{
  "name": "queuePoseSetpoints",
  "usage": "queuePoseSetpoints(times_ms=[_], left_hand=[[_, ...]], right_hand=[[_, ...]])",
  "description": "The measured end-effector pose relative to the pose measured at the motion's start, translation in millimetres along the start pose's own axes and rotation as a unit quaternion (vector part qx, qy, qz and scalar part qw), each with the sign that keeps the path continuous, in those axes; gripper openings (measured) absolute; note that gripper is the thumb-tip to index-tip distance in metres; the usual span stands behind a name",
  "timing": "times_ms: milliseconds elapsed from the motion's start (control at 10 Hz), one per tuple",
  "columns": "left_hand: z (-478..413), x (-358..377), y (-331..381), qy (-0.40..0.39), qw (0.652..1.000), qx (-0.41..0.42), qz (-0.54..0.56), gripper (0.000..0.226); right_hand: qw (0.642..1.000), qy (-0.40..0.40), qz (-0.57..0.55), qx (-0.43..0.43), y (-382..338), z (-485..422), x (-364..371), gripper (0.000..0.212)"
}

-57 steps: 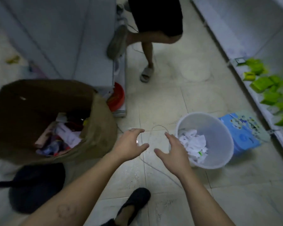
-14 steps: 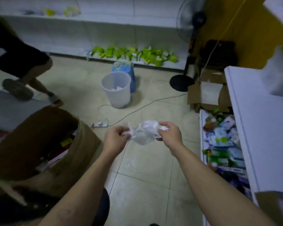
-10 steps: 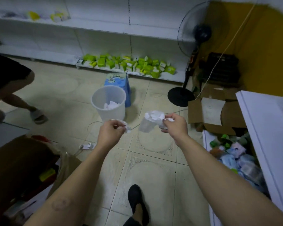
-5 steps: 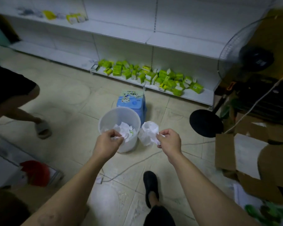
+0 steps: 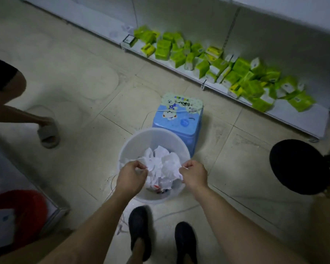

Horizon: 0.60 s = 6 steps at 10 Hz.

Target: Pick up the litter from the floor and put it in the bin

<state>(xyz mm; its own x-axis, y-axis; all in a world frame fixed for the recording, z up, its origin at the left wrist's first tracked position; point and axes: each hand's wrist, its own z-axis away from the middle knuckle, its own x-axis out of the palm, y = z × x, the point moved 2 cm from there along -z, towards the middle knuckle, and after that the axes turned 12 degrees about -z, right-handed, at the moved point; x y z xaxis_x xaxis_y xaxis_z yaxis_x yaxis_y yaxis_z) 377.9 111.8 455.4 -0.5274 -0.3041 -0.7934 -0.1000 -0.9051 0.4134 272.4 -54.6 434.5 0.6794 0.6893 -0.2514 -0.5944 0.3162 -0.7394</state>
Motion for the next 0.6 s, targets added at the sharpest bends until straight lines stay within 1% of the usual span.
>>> queuePoseSetpoints(times_ms=[100,200,300,400,500,600], left_hand=[[-64.1,32.9,-18.5,-0.011,1.0,-0.021,0.009,0.011],[-109.0,73.6,-44.1,-0.038,0.999,-0.03,-0.009,0.01],[-142.3,109.1,-65.5,-0.109,0.992,0.009,-0.061,0.021],[-154.7,120.9,-76.8,-0.186,0.975,0.052,-0.106,0.047],[-161.5,110.2,-76.2,-0.202,0.972,0.078,-0.096,0.052],[-166.9,84.1,-61.0,-0.161,0.977,0.125,-0.069,0.052]], right_hand=[[1.0,0.023,0.013,0.004,17.8,-57.9,32.2,0.007],[0.999,0.006,0.038,0.013,49.2,-99.1,60.6,0.011],[0.989,-0.096,0.092,0.065,80.6,-127.5,85.6,0.053],[0.972,-0.16,0.155,0.075,93.4,-130.3,99.6,0.077],[0.976,-0.122,0.175,0.037,78.4,-122.3,106.0,0.074],[0.99,-0.046,0.134,-0.021,39.3,-113.3,106.1,0.079]])
